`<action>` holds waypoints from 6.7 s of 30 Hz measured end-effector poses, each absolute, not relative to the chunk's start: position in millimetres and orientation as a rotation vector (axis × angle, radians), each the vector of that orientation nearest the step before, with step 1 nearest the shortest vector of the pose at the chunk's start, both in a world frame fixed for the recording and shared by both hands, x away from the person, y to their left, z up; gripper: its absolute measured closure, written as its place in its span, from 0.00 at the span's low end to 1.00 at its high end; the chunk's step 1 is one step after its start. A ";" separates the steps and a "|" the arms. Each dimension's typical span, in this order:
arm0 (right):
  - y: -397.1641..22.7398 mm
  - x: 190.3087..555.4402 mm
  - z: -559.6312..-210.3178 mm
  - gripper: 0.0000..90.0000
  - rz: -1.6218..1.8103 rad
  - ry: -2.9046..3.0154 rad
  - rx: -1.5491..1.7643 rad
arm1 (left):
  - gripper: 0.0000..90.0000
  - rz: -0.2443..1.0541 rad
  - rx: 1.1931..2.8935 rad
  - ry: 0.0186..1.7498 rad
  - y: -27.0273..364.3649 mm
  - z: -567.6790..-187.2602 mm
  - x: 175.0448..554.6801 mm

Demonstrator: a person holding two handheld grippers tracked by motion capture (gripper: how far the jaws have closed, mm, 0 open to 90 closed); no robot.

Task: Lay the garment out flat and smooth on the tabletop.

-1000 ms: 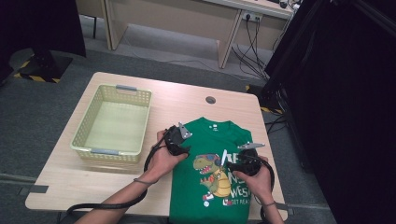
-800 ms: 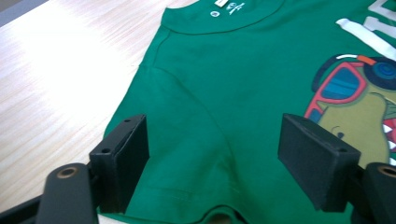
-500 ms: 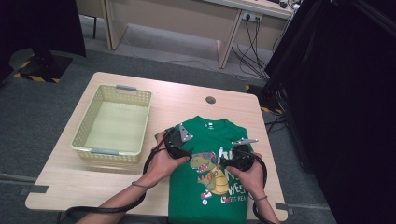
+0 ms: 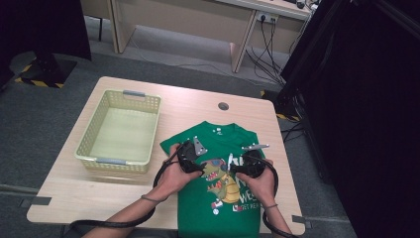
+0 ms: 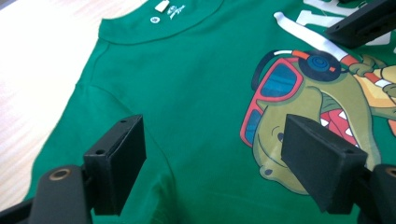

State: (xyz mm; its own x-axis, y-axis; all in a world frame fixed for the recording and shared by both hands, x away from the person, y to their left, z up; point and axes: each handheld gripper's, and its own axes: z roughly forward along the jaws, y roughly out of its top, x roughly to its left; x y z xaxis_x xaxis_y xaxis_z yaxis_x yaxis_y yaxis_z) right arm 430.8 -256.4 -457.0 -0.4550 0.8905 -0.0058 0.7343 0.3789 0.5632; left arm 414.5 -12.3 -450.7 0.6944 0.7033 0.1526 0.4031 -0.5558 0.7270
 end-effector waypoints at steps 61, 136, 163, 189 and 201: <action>-254.8 437.4 -458.2 0.38 0.744 2.352 1.397 | 0.28 0.670 2.281 0.917 -6.1 -467.0 445.9; -367.2 433.1 -433.4 0.81 0.801 2.153 1.593 | 0.32 0.696 2.276 0.947 -2.4 -466.7 461.1; -340.2 416.2 -453.2 0.74 0.784 2.204 1.611 | 0.31 0.725 2.280 1.003 -0.1 -463.0 471.7; -336.7 423.1 -446.8 0.89 0.786 2.165 1.589 | 0.30 0.590 2.353 0.801 -20.3 -463.1 424.7; -347.9 433.5 -435.9 0.90 0.795 2.115 1.599 | 0.31 0.633 2.333 0.874 -15.1 -463.4 450.2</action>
State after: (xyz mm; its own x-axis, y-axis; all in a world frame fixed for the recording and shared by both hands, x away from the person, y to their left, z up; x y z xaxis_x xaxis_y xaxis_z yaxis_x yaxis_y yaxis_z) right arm 433.6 -347.9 -435.9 -0.2865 0.9572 0.0411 0.7474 0.1965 0.6346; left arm 450.2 -15.1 -463.4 0.6755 0.7014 0.2274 0.4354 -0.6283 0.6447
